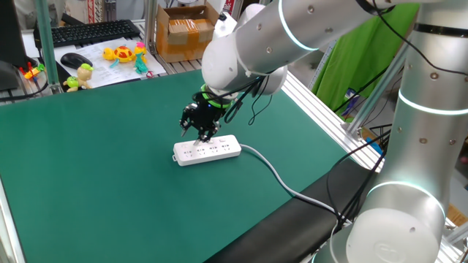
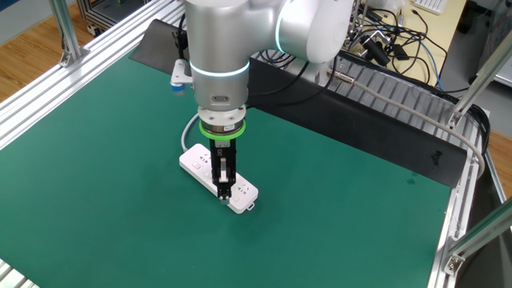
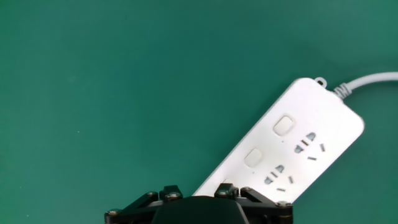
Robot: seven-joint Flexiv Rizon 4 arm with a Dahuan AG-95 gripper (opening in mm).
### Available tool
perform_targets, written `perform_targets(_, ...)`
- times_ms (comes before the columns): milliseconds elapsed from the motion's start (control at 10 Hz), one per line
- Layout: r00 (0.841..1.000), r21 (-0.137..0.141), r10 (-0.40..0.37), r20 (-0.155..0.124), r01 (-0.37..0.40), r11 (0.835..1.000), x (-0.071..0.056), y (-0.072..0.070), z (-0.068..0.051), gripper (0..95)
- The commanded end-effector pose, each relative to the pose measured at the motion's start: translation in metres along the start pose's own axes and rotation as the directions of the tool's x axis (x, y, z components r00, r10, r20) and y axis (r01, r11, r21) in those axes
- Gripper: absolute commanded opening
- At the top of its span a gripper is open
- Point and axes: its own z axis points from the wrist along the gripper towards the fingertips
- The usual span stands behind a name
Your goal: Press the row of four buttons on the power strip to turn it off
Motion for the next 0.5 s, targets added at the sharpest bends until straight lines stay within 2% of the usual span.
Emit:
perform_targets(100, 1.000, 0.000, 0.009, -0.002, -0.009, 1.000, 0.0017, 0.0003, -0.0027, 38.0)
perform_targets(500, 1.000, -0.004, 0.024, -0.004, -0.024, 1.000, 0.0068, 0.0019, -0.0010, 38.0)
